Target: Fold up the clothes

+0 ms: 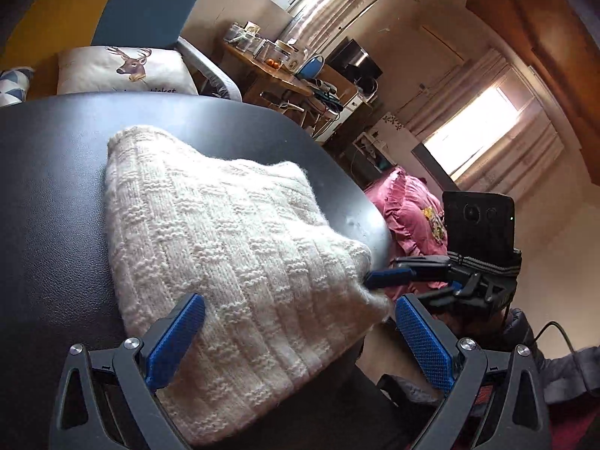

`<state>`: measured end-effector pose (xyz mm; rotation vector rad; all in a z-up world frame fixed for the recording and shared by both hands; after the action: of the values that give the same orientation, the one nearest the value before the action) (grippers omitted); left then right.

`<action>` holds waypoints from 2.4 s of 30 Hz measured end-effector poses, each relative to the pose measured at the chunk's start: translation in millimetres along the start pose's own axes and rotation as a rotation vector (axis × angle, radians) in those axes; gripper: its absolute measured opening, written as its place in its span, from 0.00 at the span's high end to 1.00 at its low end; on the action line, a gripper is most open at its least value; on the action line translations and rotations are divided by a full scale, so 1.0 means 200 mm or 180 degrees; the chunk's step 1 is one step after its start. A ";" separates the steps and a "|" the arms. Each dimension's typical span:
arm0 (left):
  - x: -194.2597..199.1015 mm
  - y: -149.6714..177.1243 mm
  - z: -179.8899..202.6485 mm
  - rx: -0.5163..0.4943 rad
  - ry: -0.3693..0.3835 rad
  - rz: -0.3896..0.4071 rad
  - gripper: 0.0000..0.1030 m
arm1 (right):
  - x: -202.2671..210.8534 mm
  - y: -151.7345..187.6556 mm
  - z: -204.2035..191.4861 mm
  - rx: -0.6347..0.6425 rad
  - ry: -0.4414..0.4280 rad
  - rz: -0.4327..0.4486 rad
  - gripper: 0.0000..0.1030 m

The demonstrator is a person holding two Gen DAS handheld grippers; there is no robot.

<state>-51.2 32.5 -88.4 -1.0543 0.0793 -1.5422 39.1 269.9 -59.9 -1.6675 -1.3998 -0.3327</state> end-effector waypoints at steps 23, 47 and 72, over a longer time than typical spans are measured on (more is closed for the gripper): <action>-0.36 0.12 0.32 -0.0768 0.0117 -0.0559 0.01 | 0.12 -0.23 0.27 -0.0943 -0.0371 0.0781 0.51; -0.24 0.24 0.42 -0.0909 -0.0350 -0.0309 0.01 | -0.07 -0.35 0.33 0.0014 0.1022 0.0462 0.45; -0.12 -0.58 -0.35 -0.0141 -0.0675 0.0090 0.01 | -0.18 -0.41 -0.23 0.0960 0.0608 0.0347 0.45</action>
<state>-186.5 50.4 -75.2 -1.2409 -0.0182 -1.4005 -28.6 207.3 -21.3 -1.4183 -1.1503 -0.2012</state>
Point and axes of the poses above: each gripper's, at about its wrist camera, not at the fingertips, and x roughly against the way its jaws point, z to its right, y to its underside, the point moved 2 cm from there along -x, roughly the way its jaws point, and after that the axes turned 1 degree about -x, right-handed, at the moved point
